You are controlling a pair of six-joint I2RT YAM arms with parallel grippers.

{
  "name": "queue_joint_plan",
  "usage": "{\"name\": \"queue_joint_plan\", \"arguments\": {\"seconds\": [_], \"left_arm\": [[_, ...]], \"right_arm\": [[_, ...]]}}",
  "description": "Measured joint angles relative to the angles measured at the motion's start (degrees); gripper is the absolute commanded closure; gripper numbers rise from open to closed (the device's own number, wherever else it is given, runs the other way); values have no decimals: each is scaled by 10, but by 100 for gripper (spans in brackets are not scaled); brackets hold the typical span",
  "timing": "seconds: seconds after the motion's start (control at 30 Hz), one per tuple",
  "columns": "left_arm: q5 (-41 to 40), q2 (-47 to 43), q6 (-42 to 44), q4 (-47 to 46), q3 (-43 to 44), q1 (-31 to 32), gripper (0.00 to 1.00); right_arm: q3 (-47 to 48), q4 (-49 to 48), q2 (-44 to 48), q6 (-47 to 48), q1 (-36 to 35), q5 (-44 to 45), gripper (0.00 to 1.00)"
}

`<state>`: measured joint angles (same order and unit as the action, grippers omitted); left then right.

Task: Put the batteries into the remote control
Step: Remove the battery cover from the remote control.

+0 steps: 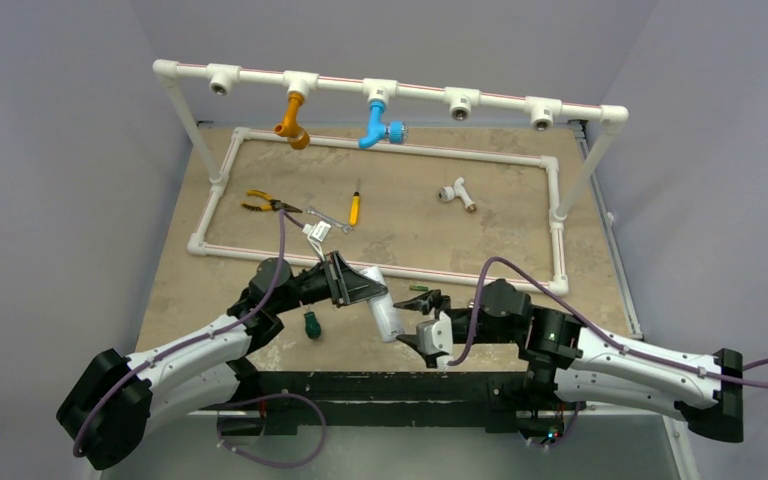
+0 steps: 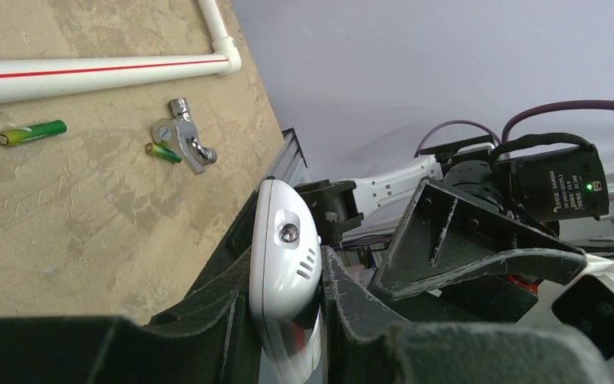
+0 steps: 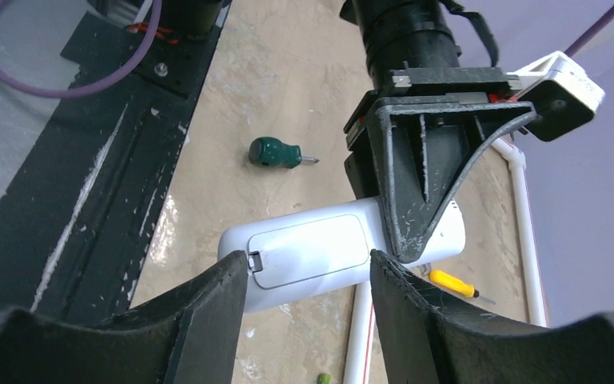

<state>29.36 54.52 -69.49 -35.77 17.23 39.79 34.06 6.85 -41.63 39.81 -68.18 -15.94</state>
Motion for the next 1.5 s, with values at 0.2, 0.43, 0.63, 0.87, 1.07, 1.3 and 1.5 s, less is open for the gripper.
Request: {"name": "queue_joint_plan", "arguments": {"seconds": [0.2,0.43,0.63,0.87,1.07,1.3,1.5], "left_arm": [[-10,-3,0,14,0,0,100],[-31,-13,1,38,0,0,100],[-54,-26,3,82,0,0,100],[-90,-52,16,148,9,0,100],[-106,-51,26,189,18,0,100],[-112,-50,31,208,21,0,100],[-111,-46,31,209,21,0,100]], "right_arm": [[-19,-53,27,-96,0,36,39],[-20,-118,28,-279,0,88,42],[-19,-93,28,-414,-1,193,47],[41,28,-24,-616,-1,332,37],[41,58,-42,-717,-12,360,31],[41,48,-103,-754,-20,334,34],[41,28,-143,-759,-23,307,34]]}}
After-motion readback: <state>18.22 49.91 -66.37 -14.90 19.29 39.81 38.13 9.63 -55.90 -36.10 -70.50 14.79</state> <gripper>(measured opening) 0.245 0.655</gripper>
